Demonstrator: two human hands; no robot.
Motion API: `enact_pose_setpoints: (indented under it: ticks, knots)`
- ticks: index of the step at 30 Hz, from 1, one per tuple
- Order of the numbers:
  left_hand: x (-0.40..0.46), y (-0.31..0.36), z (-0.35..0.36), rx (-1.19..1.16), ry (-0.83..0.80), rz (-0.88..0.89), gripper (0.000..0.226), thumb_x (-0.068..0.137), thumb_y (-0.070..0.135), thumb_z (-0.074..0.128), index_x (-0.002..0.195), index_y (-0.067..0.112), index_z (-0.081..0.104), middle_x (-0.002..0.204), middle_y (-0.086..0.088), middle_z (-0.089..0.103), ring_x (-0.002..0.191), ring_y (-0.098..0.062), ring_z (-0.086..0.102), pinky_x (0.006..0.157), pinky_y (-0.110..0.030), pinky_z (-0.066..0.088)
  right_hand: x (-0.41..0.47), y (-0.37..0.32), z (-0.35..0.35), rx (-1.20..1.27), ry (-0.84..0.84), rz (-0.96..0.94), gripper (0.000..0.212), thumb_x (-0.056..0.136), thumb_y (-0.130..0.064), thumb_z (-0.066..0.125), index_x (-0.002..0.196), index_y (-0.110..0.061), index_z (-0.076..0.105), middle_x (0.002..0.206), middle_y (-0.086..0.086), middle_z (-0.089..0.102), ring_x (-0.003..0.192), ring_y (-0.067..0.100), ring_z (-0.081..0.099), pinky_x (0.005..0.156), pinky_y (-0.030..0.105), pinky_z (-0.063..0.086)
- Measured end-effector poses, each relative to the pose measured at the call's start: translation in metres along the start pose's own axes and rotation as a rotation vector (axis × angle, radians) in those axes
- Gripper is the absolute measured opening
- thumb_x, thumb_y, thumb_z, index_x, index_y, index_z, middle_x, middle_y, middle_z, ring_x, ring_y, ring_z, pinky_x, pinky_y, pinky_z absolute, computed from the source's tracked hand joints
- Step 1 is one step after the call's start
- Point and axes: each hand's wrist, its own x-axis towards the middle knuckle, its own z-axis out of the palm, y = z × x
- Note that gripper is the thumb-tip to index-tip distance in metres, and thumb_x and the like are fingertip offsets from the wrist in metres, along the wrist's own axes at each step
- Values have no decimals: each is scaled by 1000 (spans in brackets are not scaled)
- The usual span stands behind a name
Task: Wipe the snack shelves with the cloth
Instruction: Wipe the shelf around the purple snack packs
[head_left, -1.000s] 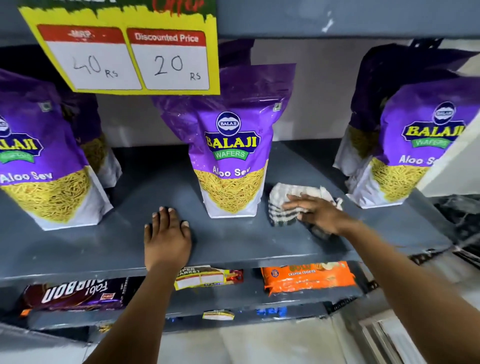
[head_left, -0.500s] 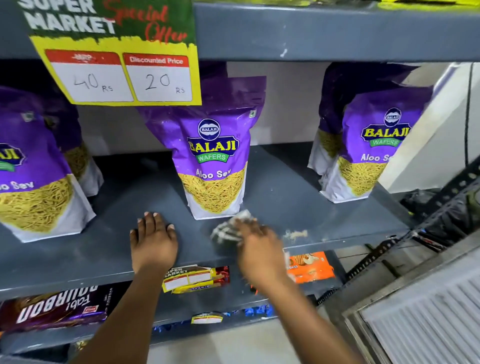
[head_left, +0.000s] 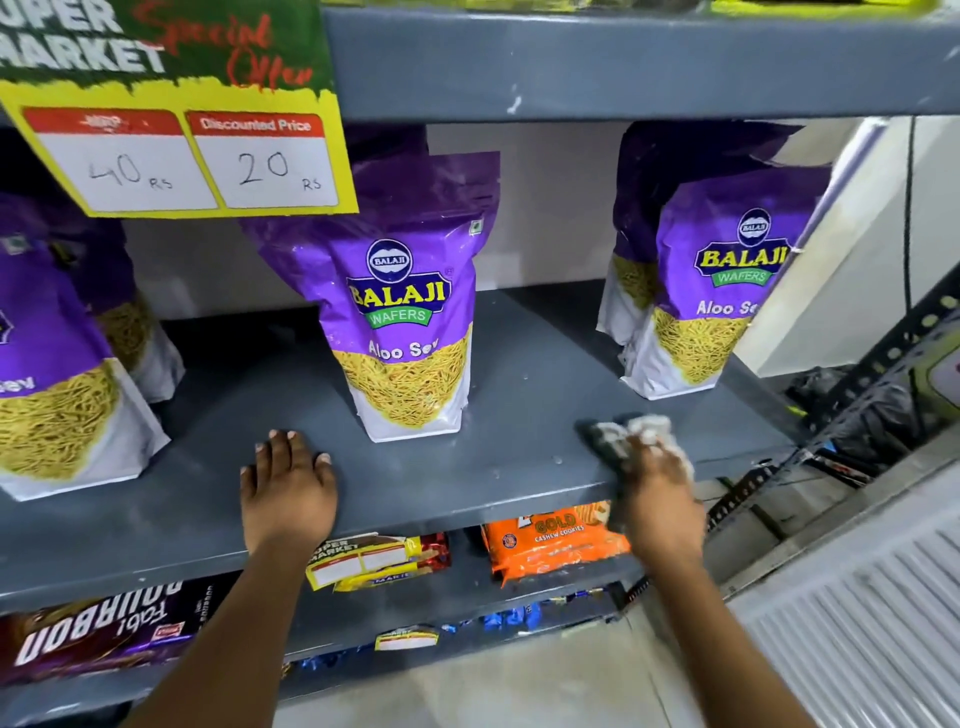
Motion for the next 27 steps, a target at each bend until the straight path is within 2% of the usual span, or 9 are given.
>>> enact_pose_setpoints:
  ticks: [4, 7, 9, 11, 16, 19, 22, 25, 27]
  knots:
    - [0, 1, 0, -9, -22, -15, 51, 97, 24, 29, 141, 0, 22, 153, -20, 20, 141, -35, 15, 116, -48, 12, -1, 17, -38, 226, 121, 357, 30, 83, -10, 35, 110, -20, 44, 102, 34, 60, 90, 46, 57, 78, 53, 51]
    - [0, 1, 0, -9, -20, -16, 51, 97, 24, 29, 141, 0, 22, 153, -19, 20, 141, -35, 15, 116, -48, 13, -18, -38, -20, 112, 169, -13, 43, 79, -9, 44, 120, -22, 45, 107, 24, 62, 96, 41, 57, 80, 49, 51]
    - [0, 0, 0, -11, -19, -14, 51, 97, 24, 29, 141, 0, 23, 153, -20, 21, 141, -35, 16, 116, -48, 13, -34, -68, 4, 13, -13, -350, 51, 79, -7, 49, 126, -24, 41, 127, 17, 54, 118, 34, 47, 96, 48, 41]
    - [0, 0, 0, -13, -13, -9, 50, 97, 23, 31, 140, -1, 25, 152, -21, 23, 140, -37, 18, 115, -49, 15, -30, -61, 15, -43, -196, -397, 55, 81, -12, 49, 132, -27, 34, 142, 10, 43, 133, 24, 34, 110, 46, 25]
    - [1, 0, 1, -4, -7, -6, 50, 96, 24, 33, 140, -1, 26, 151, -21, 24, 140, -37, 19, 115, -49, 15, -1, 12, -24, 25, -115, -80, 67, 67, -1, 52, 129, -22, 40, 131, 17, 51, 117, 34, 50, 91, 46, 46]
    - [1, 0, 0, -13, -4, 2, 51, 97, 24, 33, 140, 0, 25, 152, -21, 23, 140, -36, 18, 115, -49, 15, 3, 34, -50, 211, -48, 120, 49, 78, -7, 35, 121, -28, 42, 102, 30, 63, 86, 42, 62, 69, 52, 55]
    - [0, -1, 0, -19, -19, -12, 52, 97, 26, 31, 141, 2, 23, 153, -19, 20, 141, -34, 15, 116, -48, 14, -4, 32, -71, 366, 45, 250, 32, 90, -12, 40, 121, -19, 42, 100, 33, 62, 83, 45, 59, 71, 47, 48]
    - [-2, 2, -5, 9, -50, -16, 54, 98, 31, 27, 144, 5, 15, 156, -15, 13, 143, -31, 11, 117, -44, 13, -24, -8, -106, 580, 147, 89, 31, 87, -10, 52, 117, -13, 44, 97, 21, 64, 89, 41, 60, 70, 36, 38]
    - [-6, 5, -11, 68, -81, -2, 55, 98, 34, 22, 145, 7, 9, 157, -12, 8, 144, -28, 8, 117, -41, 13, -46, -43, -139, 720, 185, -110, 32, 84, -4, 56, 112, -16, 47, 80, -8, 58, 72, 14, 59, 62, 31, 33]
